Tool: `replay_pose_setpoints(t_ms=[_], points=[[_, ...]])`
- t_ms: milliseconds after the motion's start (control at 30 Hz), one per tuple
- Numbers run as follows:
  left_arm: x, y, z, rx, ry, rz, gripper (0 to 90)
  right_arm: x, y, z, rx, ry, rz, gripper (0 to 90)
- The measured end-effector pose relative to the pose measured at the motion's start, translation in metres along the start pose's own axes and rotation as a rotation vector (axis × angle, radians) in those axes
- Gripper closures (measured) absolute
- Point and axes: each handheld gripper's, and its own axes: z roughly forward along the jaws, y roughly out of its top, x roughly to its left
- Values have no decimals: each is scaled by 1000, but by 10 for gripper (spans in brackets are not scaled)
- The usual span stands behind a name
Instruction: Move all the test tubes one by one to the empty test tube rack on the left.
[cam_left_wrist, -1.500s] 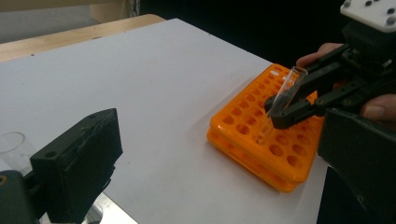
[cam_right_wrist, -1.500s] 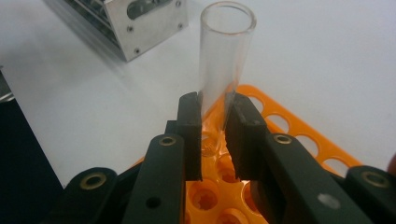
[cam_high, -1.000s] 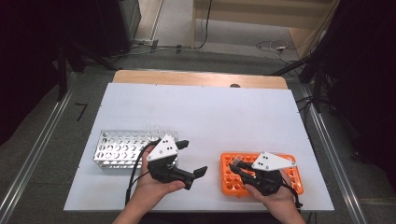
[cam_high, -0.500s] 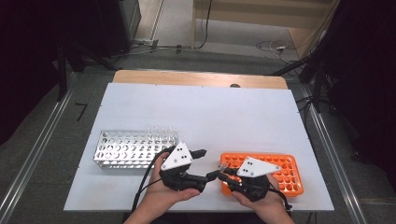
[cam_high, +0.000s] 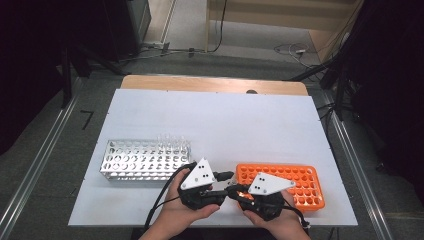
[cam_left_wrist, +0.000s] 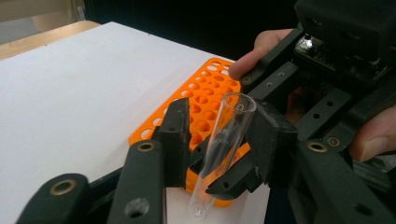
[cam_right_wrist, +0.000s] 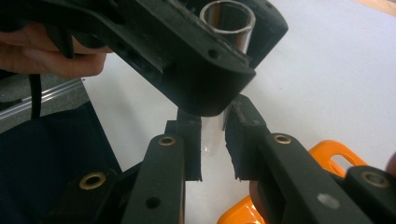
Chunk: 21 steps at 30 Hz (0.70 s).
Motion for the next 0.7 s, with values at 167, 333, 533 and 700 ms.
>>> replay_pose_setpoints(t_ms=[167, 333, 533, 700], points=[[-1, 0, 0, 1, -3, 11, 687, -1, 0, 0, 3, 11, 6, 742], [-2, 0, 0, -1, -4, 18, 729, -1, 0, 0, 4, 20, 9, 742], [-2, 0, 0, -1, 6, 27, 749, -1, 0, 0, 6, 26, 15, 741], [-2, 0, -1, -1, 15, 39, 762, -2, 0, 0, 3, 30, 18, 740]])
